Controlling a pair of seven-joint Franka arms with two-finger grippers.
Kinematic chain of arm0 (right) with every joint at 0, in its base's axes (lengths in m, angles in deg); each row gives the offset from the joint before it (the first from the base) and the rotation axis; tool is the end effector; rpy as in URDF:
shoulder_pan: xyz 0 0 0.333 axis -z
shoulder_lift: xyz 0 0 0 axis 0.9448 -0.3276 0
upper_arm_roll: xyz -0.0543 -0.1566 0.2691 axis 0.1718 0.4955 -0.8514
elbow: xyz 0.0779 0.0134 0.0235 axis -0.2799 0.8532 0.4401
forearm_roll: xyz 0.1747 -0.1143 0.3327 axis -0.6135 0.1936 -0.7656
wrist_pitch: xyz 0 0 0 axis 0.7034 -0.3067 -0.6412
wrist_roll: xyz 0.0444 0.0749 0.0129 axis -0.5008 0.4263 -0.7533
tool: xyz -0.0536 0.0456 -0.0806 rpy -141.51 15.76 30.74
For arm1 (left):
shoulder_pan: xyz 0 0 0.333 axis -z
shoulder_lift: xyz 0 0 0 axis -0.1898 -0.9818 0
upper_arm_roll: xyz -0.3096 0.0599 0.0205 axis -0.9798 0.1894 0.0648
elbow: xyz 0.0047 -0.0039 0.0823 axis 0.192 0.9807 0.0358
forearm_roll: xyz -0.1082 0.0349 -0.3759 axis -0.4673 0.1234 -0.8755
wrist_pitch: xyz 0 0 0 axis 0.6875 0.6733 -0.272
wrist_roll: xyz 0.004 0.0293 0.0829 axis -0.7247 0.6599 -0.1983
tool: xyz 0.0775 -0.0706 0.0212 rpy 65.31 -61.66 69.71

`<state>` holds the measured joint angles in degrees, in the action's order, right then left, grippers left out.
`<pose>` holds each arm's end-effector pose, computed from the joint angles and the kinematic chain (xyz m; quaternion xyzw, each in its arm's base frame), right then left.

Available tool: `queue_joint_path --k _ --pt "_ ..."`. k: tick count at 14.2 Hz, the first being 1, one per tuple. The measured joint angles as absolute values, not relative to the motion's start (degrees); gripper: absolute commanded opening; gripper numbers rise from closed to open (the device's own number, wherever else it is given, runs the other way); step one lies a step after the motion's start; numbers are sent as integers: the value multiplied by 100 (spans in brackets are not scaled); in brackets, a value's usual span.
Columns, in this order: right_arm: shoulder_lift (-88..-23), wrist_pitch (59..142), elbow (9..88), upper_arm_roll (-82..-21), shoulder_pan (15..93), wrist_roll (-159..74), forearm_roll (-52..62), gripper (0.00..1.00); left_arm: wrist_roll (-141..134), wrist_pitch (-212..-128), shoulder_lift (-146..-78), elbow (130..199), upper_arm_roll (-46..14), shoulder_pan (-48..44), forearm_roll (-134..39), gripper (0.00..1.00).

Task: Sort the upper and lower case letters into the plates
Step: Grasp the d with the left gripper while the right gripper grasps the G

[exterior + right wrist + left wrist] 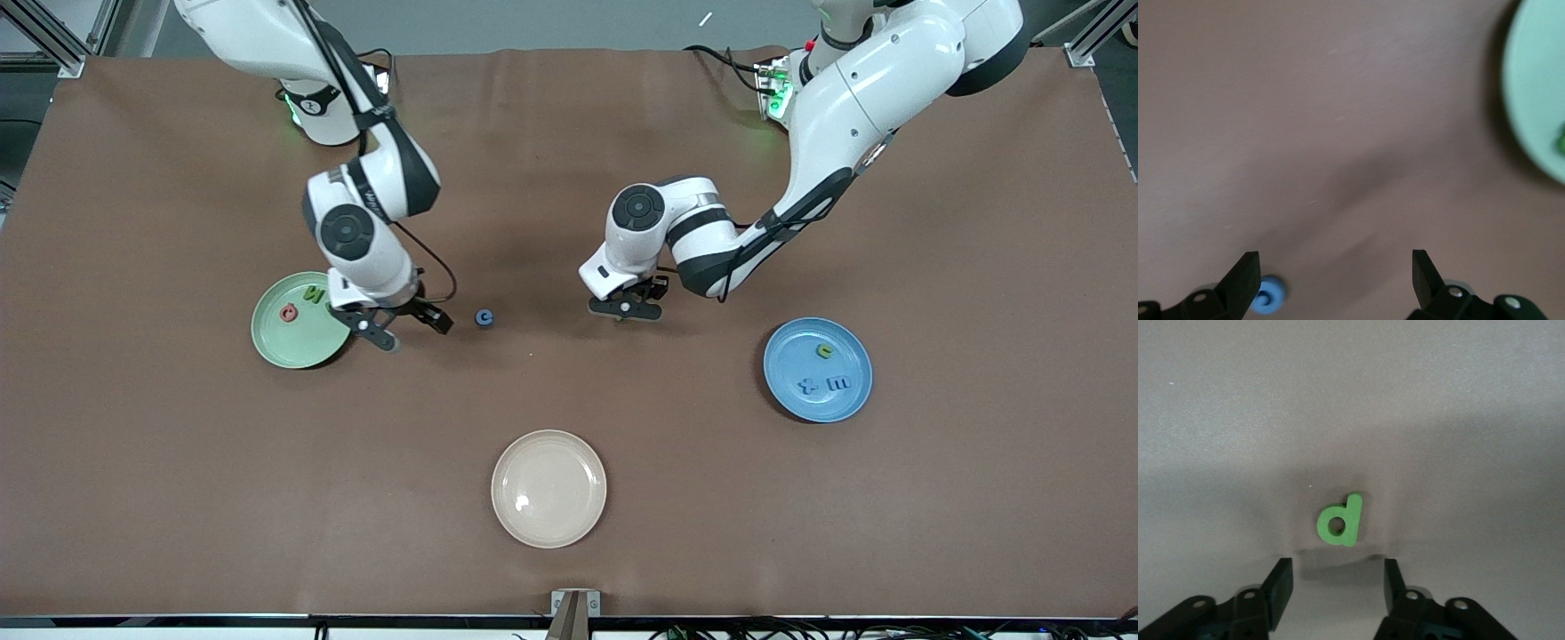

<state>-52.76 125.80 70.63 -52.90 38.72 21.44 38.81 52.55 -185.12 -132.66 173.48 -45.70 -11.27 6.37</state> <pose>0.5112 0.2723 0.2392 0.9586 -0.2844 -0.0104 0.0022 0.4419 -0.4295 0.1813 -0.9967 0.0792 0.0177 0.0060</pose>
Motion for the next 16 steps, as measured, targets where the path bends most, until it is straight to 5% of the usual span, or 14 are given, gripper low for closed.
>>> queue_joint_path --k 16 --pt "-6302 13038 6399 -5280 3081 3682 3872 78 5248 -18856 -13251 17182 -4145 -753 645 33"
